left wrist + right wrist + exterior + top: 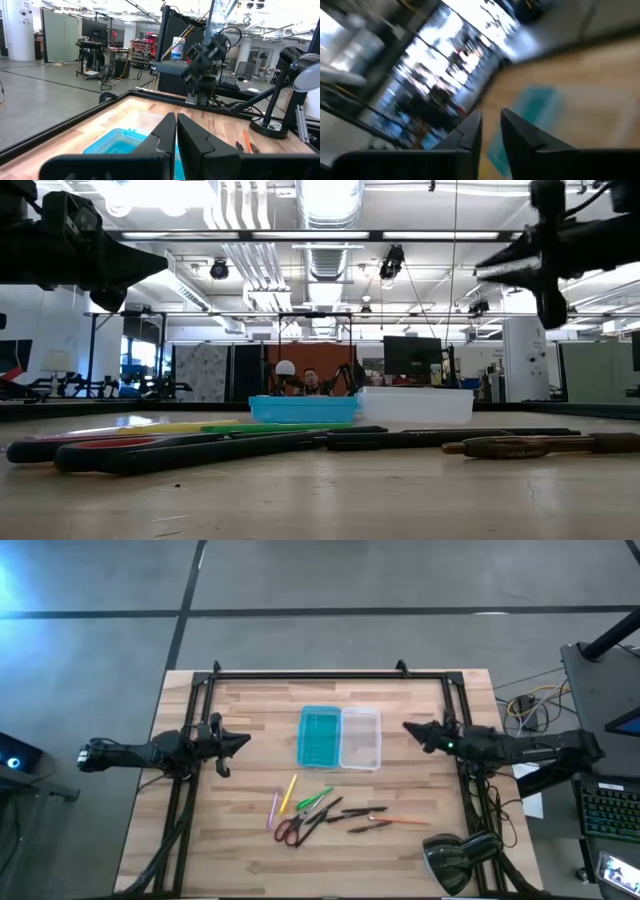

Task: Pick & place school supplies into a supply box
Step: Move the yellow pencil

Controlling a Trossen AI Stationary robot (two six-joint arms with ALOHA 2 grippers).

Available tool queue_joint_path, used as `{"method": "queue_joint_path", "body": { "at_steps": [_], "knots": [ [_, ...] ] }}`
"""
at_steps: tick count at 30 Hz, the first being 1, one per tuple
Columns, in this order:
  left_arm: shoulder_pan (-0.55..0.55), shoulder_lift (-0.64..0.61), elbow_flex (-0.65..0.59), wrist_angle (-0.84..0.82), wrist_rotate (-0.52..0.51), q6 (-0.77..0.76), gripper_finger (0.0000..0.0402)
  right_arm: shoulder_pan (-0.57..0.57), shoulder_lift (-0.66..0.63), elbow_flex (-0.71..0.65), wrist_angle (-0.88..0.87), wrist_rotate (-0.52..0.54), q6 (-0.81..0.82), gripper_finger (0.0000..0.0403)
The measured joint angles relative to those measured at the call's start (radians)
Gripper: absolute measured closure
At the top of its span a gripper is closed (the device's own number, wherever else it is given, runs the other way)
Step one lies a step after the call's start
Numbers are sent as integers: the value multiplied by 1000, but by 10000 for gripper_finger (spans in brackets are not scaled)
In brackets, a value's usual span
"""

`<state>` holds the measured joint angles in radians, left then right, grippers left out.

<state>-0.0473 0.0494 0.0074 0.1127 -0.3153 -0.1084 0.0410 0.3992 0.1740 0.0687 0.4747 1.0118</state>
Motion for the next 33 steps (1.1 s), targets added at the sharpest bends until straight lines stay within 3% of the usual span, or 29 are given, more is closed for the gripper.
{"method": "queue_joint_path", "body": {
  "at_steps": [3,7,11,14,22,33],
  "knots": [
    [0,0,0,0,0,0,401,0,110,68,-206,-132,28,263],
    [0,0,0,-1,0,0,401,13,260,176,-386,-338,-102,218],
    [0,0,0,-1,0,0,401,41,426,286,-520,-466,-367,208],
    [0,0,0,-1,0,0,401,65,555,366,-649,-556,-435,216],
    [0,0,0,-1,0,0,401,248,780,497,-787,-572,-668,238],
    [0,0,0,-1,0,0,401,513,990,574,-788,-558,-643,238]
  ]
}}
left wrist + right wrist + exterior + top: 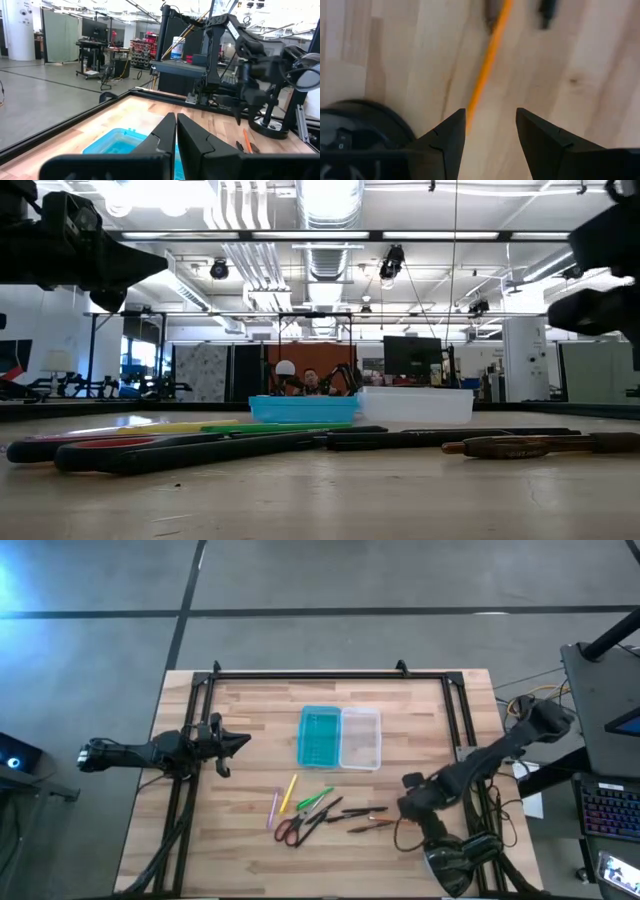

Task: Pick & place school supplies into a supply box
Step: Move the yellow pencil

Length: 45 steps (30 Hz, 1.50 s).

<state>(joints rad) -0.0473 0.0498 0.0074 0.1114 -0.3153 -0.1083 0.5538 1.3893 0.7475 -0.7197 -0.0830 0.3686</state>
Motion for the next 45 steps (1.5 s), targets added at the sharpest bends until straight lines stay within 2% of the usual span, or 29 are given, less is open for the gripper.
{"method": "queue_joint_path", "body": {
  "at_steps": [12,22,30,36,40,45],
  "knots": [
    [0,0,0,0,0,0,401,29,199,49,46,60,192,238],
    [0,0,0,0,0,0,401,18,241,53,46,142,344,250],
    [0,0,0,0,0,0,401,-48,238,40,51,164,285,322],
    [0,0,0,0,0,0,401,-99,237,36,52,290,208,376],
    [0,0,0,0,0,0,401,-155,218,32,62,335,175,387],
    [0,0,0,0,0,0,401,-213,215,30,101,341,26,382]
  ]
}}
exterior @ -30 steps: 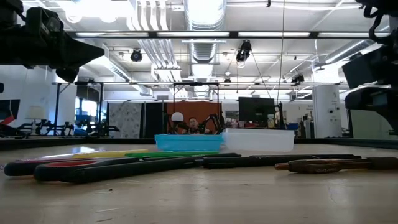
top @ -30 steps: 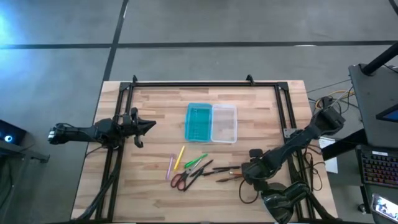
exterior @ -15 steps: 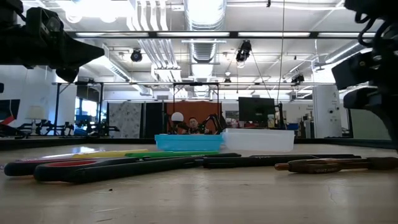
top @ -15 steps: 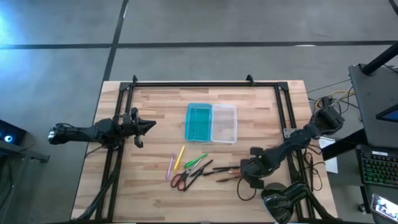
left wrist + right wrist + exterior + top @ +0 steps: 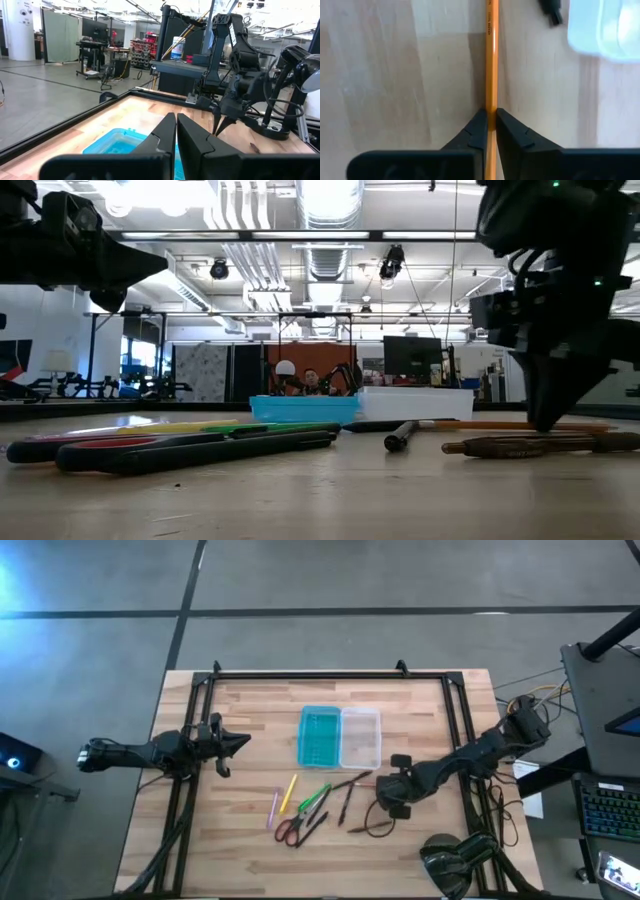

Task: Pick & place school supplies into a supply box
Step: Move the yellow pencil, then put the yellow pencil into the supply box

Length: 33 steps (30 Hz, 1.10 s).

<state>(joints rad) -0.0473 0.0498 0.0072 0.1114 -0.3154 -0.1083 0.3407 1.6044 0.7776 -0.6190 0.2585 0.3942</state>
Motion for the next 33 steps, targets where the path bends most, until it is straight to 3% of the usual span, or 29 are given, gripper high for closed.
{"method": "queue_joint_path", "body": {
  "at_steps": [7,11,18,22,28,30,33],
  "knots": [
    [0,0,0,0,0,0,401,2,-4,4,21,-41,-268,379],
    [0,0,0,0,0,0,401,4,-10,14,32,-41,-355,359],
    [0,0,0,-1,0,0,401,4,-49,18,9,-44,-336,292],
    [0,0,0,0,0,0,401,-3,-136,13,-12,-46,-142,264],
    [0,0,0,0,0,2,401,-43,-297,-29,-115,-52,479,258],
    [0,0,0,1,-1,29,401,-57,-326,-57,-187,-92,698,262],
    [0,0,0,2,-1,98,401,-61,-348,-107,-198,-186,885,269]
  ]
}}
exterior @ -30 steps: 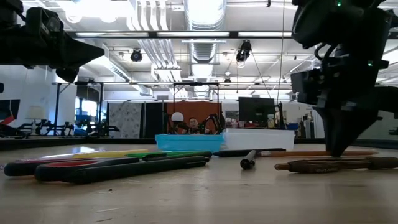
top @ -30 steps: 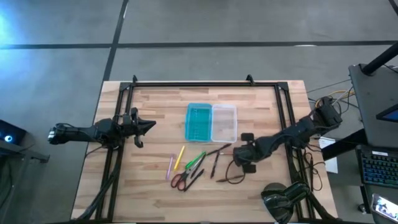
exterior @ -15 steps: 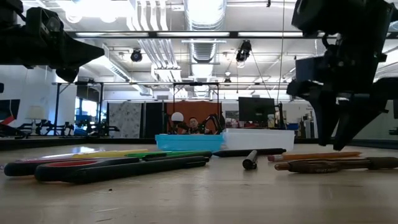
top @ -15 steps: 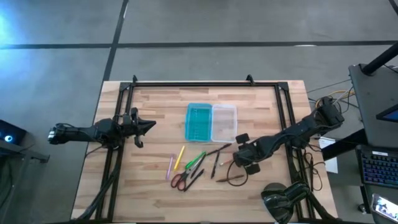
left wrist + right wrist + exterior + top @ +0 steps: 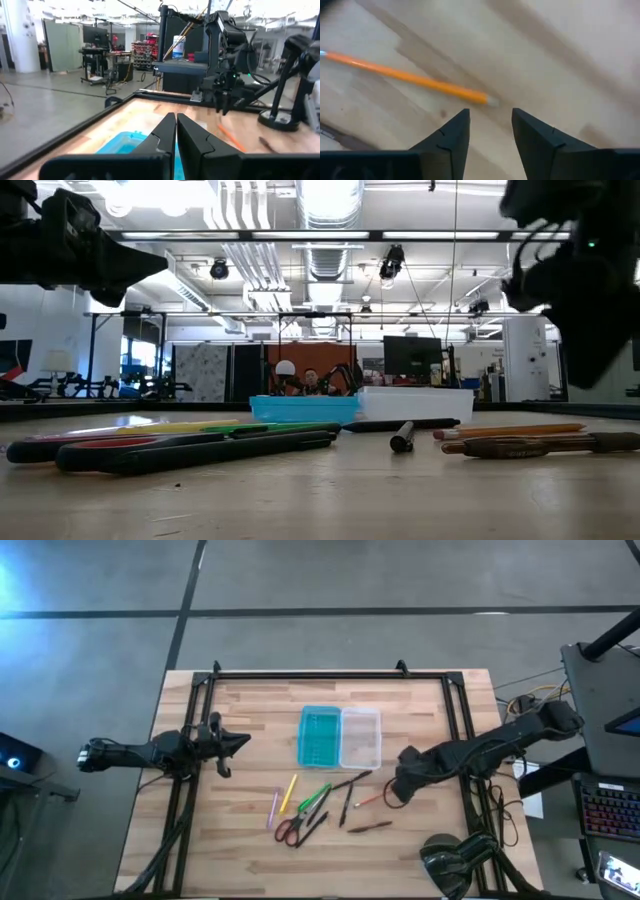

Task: Pick & place school supplies into a supply box
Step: Put the yellow pencil into the supply box

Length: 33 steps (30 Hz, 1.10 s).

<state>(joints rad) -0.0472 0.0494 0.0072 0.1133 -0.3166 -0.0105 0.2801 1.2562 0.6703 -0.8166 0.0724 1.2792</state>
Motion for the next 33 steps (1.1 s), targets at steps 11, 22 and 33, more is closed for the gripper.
{"method": "queue_joint_path", "body": {
  "at_steps": [11,22,33],
  "knots": [
    [2,0,15,124,-219,-776,401,6,11,-8,27,-10,135,293],
    [2,54,67,193,-278,-976,401,7,8,-40,4,-35,112,294],
    [2,719,498,114,-62,-863,401,-51,8,-88,66,-44,21,324]
  ]
}}
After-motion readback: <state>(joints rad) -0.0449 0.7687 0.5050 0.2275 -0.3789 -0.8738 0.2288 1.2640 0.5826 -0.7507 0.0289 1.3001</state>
